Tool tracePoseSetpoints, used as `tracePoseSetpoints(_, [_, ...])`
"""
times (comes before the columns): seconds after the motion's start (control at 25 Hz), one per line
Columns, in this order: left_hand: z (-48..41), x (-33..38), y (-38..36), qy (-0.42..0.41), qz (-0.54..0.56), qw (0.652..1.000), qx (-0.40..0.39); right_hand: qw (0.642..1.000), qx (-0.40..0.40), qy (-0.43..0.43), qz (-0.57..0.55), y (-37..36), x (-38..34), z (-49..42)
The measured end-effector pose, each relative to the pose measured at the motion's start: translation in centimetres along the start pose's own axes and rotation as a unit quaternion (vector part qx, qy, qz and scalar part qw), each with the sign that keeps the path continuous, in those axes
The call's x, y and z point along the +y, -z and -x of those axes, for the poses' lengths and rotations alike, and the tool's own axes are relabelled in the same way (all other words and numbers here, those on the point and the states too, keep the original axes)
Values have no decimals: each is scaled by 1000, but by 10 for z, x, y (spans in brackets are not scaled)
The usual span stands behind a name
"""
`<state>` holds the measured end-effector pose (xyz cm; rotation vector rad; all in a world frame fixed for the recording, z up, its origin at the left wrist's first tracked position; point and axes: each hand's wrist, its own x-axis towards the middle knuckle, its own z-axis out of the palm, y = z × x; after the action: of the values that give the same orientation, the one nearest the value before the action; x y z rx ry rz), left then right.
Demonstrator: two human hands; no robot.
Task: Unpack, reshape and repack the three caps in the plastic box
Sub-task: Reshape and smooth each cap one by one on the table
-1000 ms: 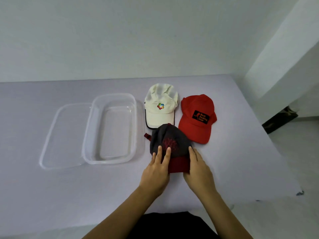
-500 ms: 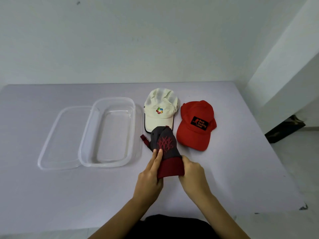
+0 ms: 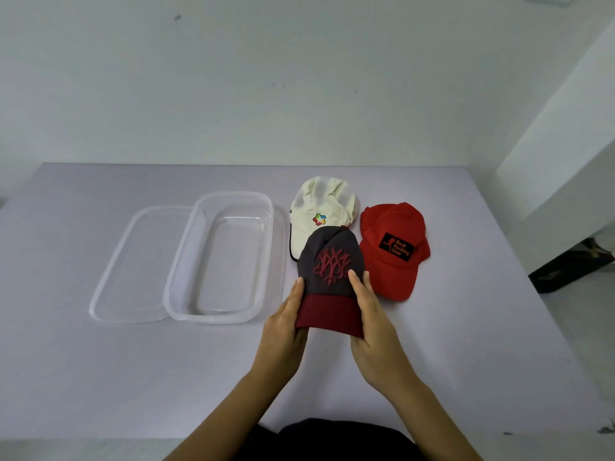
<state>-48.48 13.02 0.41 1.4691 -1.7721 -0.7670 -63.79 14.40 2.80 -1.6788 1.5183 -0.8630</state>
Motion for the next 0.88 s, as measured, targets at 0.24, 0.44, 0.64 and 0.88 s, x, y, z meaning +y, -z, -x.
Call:
tracePoseSetpoints(0.24, [-1, 20, -11, 133, 191, 972, 32, 977, 19, -13, -210, -18, -12, -10])
tracePoseSetpoints(0.44, [-11, 24, -1, 148, 141, 978, 34, 987, 17, -8, -161, -14, -6, -19])
tracePoseSetpoints(0.64, [-21, 20, 23, 325, 369, 871, -14, 999, 29, 1, 14, 2, 18, -17])
tracePoseSetpoints(0.88, [-35, 18, 34, 578, 611, 541, 10, 994, -31, 33, 96, -4, 17, -14])
